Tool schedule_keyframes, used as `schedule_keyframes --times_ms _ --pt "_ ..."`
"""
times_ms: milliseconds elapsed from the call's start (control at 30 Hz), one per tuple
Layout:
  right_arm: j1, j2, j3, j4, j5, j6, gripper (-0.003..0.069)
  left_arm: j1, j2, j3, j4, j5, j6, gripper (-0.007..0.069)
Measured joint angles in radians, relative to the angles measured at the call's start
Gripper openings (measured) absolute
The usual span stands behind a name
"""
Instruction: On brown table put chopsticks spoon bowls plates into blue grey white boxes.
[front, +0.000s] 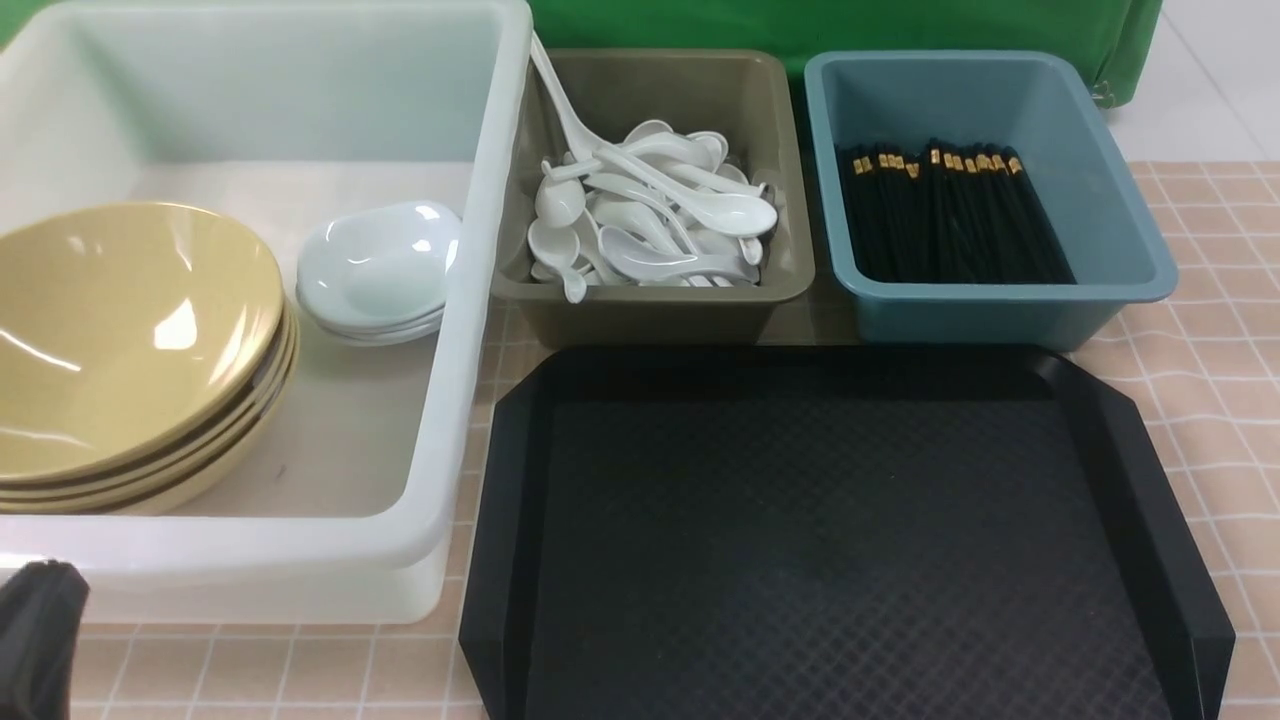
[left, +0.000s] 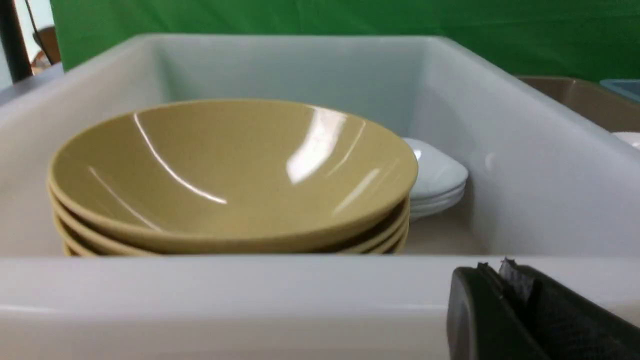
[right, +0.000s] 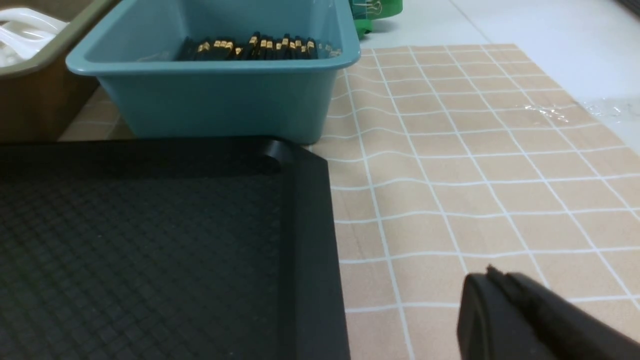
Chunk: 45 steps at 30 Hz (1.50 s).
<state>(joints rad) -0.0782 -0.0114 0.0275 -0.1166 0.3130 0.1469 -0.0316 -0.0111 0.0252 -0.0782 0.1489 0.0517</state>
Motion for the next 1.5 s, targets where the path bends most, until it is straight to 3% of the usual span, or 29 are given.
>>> schedule_keyframes --times_ms 233,567,1500 --pt "0.0 0.0 0.0 0.0 0.0 0.0 0.0048 0.0 0.0 0.0 0.004 0.159 -0.016 0.0004" --pt "0.0 0.0 0.0 0.0 0.0 0.0 0.0048 0.044 0.0 0.0 0.007 0.161 -0.016 0.0004" --pt "0.0 0.0 0.0 0.0 0.0 0.0 0.0053 0.044 0.0 0.0 0.007 0.161 -0.016 0.0004"
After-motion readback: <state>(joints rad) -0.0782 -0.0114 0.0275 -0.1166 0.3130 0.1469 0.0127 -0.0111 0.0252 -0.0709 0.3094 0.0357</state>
